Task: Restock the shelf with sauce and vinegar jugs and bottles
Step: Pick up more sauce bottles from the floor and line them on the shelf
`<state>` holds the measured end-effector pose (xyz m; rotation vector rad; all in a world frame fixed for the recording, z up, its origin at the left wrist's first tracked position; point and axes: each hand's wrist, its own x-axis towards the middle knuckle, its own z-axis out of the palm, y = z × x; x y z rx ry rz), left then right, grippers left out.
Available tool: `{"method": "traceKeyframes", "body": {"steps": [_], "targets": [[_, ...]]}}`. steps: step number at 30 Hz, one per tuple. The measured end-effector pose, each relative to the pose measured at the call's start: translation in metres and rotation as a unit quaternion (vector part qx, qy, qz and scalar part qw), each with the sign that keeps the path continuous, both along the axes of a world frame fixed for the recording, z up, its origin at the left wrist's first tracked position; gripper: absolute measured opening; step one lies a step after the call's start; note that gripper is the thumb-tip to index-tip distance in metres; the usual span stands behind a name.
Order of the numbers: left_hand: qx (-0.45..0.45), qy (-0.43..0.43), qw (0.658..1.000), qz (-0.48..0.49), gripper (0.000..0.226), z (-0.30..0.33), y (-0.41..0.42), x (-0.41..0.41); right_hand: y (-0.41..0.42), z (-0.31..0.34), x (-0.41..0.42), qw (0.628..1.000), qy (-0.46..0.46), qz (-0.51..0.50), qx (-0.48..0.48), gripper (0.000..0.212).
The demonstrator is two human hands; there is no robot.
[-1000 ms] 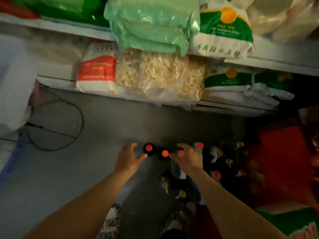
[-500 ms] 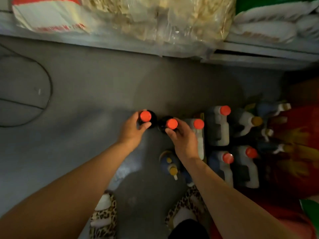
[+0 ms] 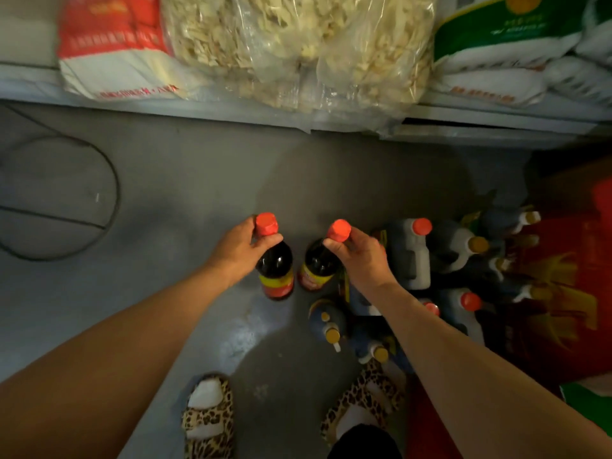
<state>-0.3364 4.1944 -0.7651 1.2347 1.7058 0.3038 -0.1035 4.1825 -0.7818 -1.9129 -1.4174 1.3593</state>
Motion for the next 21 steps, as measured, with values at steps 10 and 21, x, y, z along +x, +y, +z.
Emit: {"method": "traceKeyframes", "body": {"steps": [10,21], "targets": [[0.011,-0.003,0.997,0.075,0.027,0.207,0.009,-0.005,0.028,0.225,0.028,1.0,0.02,0.012,0.008,0.036],[0.136,-0.03,0.99,-0.012,0.026,0.49,0.049,0.068,0.039,0.513,0.097,0.986,0.096,0.023,0.136,0.03]]}}
